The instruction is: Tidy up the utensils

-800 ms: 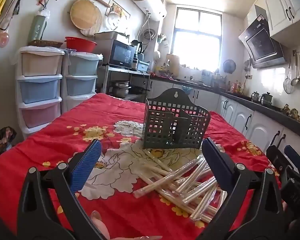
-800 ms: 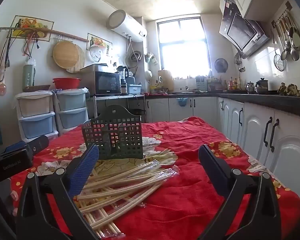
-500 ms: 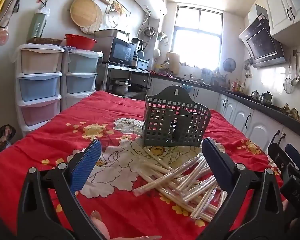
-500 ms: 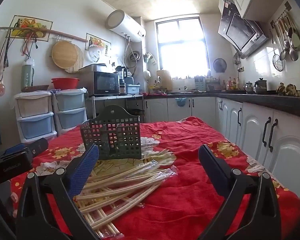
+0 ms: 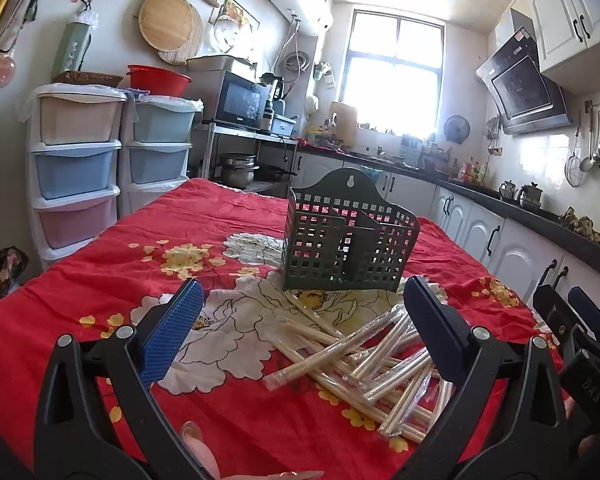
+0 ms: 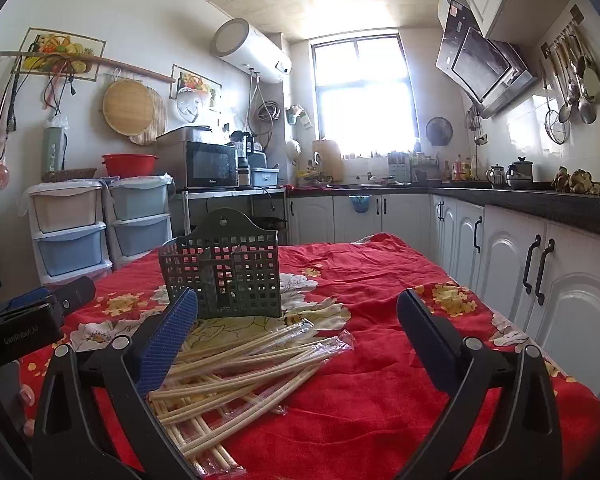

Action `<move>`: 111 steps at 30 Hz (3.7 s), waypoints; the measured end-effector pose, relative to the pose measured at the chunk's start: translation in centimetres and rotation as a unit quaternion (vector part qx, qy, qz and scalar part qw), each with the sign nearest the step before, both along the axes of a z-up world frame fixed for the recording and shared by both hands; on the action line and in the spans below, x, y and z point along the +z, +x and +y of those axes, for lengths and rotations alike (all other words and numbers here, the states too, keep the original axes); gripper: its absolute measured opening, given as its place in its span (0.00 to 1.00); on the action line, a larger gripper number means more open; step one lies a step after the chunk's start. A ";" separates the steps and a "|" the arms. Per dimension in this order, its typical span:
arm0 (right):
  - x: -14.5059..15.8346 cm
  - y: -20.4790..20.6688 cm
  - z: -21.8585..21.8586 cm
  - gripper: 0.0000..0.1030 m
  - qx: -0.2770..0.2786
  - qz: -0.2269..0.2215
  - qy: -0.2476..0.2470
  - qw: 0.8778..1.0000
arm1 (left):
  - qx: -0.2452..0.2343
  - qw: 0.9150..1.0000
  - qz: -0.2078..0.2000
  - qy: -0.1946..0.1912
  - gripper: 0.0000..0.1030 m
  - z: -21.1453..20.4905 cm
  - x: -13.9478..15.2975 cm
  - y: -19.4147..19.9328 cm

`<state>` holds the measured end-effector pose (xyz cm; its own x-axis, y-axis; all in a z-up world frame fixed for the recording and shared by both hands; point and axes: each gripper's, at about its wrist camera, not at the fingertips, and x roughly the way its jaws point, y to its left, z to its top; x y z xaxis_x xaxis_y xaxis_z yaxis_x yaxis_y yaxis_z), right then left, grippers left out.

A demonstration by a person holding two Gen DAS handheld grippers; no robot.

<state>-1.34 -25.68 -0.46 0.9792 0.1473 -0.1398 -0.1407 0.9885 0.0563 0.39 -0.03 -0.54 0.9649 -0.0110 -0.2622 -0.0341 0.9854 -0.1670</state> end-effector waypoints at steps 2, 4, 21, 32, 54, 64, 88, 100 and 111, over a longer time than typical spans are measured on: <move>0.0 0.0 0.0 0.94 -0.001 0.000 -0.001 1.000 | 0.000 1.000 0.001 0.000 0.90 0.0 0.0 0.0; 0.1 0.0 0.1 0.94 0.000 0.000 0.000 1.000 | 0.000 1.000 0.001 0.000 0.90 0.0 0.0 0.0; 0.1 0.0 0.1 0.94 -0.001 0.000 0.000 1.000 | 0.001 1.000 0.002 -0.001 0.90 0.0 0.1 0.0; 0.2 0.0 0.1 0.94 0.001 0.002 -0.002 1.000 | 0.001 1.000 0.004 -0.001 0.90 -0.1 0.0 0.0; 0.6 0.3 1.2 0.94 0.039 0.006 -0.021 0.999 | 0.028 0.999 0.031 -0.028 0.90 1.8 -0.8 0.7; 1.1 2.2 2.4 0.94 0.071 0.039 -0.028 0.996 | 0.043 0.995 0.061 -0.066 0.90 4.8 -1.0 1.6; 1.5 9.6 1.7 0.94 0.036 0.134 -0.040 0.989 | -0.127 0.969 0.162 -0.139 0.75 4.8 -4.0 4.5; -2.1 13.2 -1.7 0.92 -0.015 0.239 -0.011 0.971 | -0.157 0.949 0.223 -0.158 0.50 4.1 -6.5 6.1; -5.3 16.3 -4.0 0.63 -0.009 0.338 0.065 0.939 | -0.171 0.939 0.236 -0.185 0.24 4.4 -7.2 6.8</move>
